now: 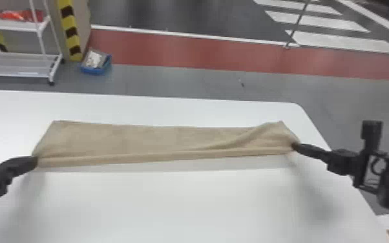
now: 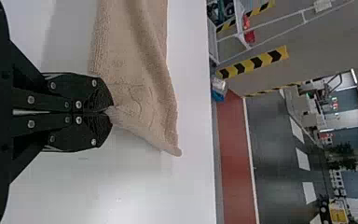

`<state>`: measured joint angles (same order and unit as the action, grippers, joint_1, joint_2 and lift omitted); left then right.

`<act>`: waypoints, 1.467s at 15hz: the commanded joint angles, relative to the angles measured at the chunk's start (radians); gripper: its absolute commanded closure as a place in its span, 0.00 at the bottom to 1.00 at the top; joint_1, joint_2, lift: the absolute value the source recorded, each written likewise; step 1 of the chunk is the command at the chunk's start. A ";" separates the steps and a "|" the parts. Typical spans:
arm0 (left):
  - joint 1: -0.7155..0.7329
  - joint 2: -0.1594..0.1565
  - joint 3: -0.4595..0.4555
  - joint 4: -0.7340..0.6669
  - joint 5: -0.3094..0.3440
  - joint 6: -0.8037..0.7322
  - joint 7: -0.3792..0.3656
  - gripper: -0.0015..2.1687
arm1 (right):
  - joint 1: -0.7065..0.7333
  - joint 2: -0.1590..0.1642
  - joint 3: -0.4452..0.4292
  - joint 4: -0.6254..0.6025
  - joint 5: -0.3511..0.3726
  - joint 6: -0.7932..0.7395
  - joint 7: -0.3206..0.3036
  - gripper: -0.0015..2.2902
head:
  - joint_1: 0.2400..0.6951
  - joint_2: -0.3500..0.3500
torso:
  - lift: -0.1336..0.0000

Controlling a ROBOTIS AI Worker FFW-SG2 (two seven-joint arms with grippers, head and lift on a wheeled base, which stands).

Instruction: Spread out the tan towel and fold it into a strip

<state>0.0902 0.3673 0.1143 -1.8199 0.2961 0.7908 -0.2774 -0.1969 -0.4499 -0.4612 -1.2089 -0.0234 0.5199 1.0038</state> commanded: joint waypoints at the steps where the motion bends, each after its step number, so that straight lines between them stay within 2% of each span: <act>1: 0.031 0.005 0.030 -0.027 0.001 0.000 -0.003 0.80 | 0.027 -0.003 -0.016 -0.041 -0.009 0.044 0.044 0.63 | 1.00 0.23 | 0.07; 5: 0.117 0.005 0.079 -0.119 0.000 0.006 -0.023 0.80 | 0.109 0.004 -0.030 -0.135 -0.016 0.099 0.099 0.63 | 1.00 0.27 | 0.07; 10: 0.154 -0.001 0.081 -0.150 0.003 0.022 -0.043 0.80 | 0.131 0.007 -0.039 -0.129 -0.001 0.081 0.098 0.63 | 1.00 0.28 | 0.07; 11: 0.160 -0.002 0.077 -0.162 0.003 0.022 -0.046 0.75 | 0.131 0.008 -0.031 -0.126 0.000 0.075 0.093 0.63 | 1.00 0.27 | 0.07; 12: 0.163 -0.002 0.077 -0.171 0.003 0.022 -0.055 0.62 | 0.131 0.011 -0.030 -0.124 0.000 0.072 0.084 0.63 | 1.00 0.26 | 0.07; 13: 0.163 -0.002 0.082 -0.180 0.006 0.022 -0.066 0.32 | 0.129 0.016 -0.028 -0.124 -0.001 0.072 0.082 0.60 | 1.00 0.26 | 0.07; 14: 0.164 -0.001 0.090 -0.193 0.008 0.022 -0.082 0.11 | 0.129 0.017 -0.027 -0.124 0.000 0.072 0.082 0.50 | 1.00 0.24 | 0.07; 15: 0.171 0.001 0.099 -0.216 0.014 0.022 -0.085 0.02 | 0.128 0.017 -0.024 -0.124 0.000 0.072 0.081 0.47 | 1.00 0.24 | 0.07; 16: 0.195 0.002 0.133 -0.246 0.023 0.025 -0.091 0.01 | 0.128 0.017 -0.024 -0.124 0.002 0.072 0.081 0.46 | 1.00 0.24 | 0.07; 17: 0.213 0.001 0.165 -0.285 0.029 0.028 -0.106 0.01 | 0.128 0.017 -0.027 -0.124 0.000 0.072 0.081 0.35 | 1.00 0.24 | 0.07; 18: 0.229 0.001 0.186 -0.314 0.034 0.034 -0.106 0.01 | 0.132 0.017 -0.036 -0.126 0.000 0.075 0.082 0.18 | 1.00 0.25 | 0.07; 19: 0.238 -0.001 0.205 -0.332 0.047 0.034 -0.105 0.01 | 0.142 0.016 -0.053 -0.130 -0.006 0.081 0.082 0.06 | 1.00 0.25 | 0.07; 20: 0.238 -0.001 0.205 -0.338 0.057 0.028 -0.095 0.01 | 0.149 0.017 -0.077 -0.138 -0.016 0.084 0.085 0.02 | 1.00 0.26 | 0.07; 22: 0.230 -0.010 0.173 -0.326 0.057 -0.049 -0.086 0.01 | 0.160 0.017 -0.136 -0.150 -0.052 0.087 0.090 0.02 | 1.00 0.26 | 0.07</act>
<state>0.3255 0.3635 0.3091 -2.1530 0.3516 0.7952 -0.3661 -0.0456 -0.4326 -0.5537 -1.3491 -0.0505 0.6047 1.0933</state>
